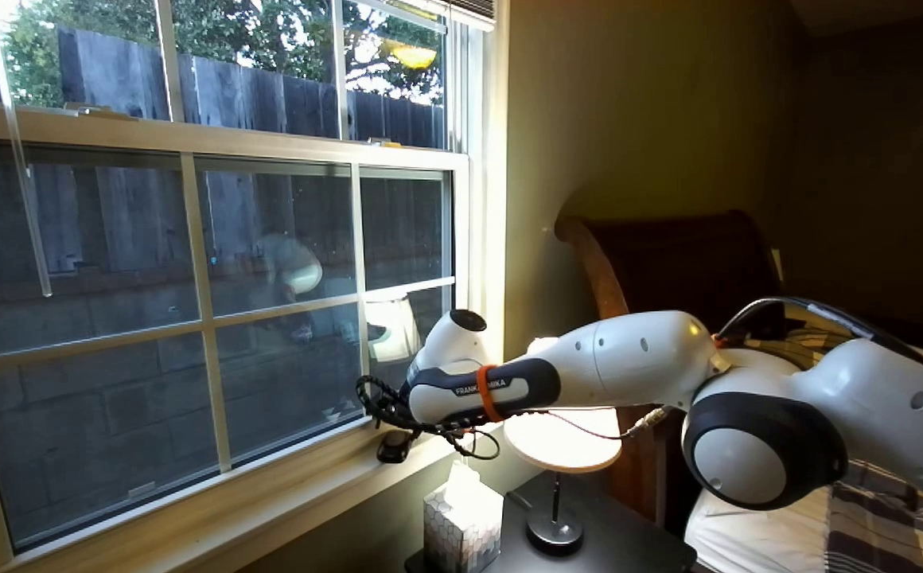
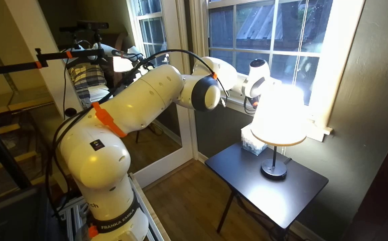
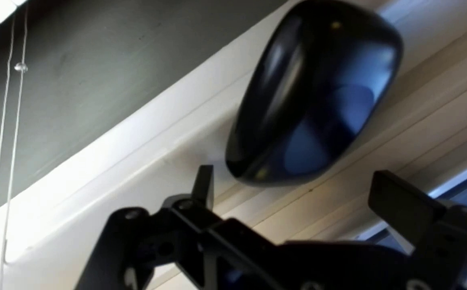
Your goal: Put the black object on the window seal
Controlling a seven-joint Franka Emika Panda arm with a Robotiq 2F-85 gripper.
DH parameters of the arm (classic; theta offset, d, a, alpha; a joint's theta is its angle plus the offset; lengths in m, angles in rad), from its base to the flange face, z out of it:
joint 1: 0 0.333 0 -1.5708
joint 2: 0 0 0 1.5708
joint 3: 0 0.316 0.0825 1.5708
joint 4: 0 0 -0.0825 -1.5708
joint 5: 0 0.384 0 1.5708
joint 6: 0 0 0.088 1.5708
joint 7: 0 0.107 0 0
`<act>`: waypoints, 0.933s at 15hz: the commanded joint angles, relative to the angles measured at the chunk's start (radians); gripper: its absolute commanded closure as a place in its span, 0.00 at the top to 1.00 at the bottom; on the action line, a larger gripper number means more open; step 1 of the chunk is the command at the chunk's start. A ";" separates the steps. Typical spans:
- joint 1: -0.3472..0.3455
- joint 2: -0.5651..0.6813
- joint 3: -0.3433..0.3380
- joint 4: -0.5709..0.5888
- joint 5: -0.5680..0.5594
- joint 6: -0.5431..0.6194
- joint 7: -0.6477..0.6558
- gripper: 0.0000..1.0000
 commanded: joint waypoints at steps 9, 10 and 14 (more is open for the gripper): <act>0.180 -0.055 -0.102 0.074 -0.241 -0.073 -0.218 1.00; 0.196 -0.077 -0.100 0.062 -0.245 -0.143 -0.222 1.00; 0.215 -0.140 -0.028 0.051 -0.193 -0.403 -0.310 1.00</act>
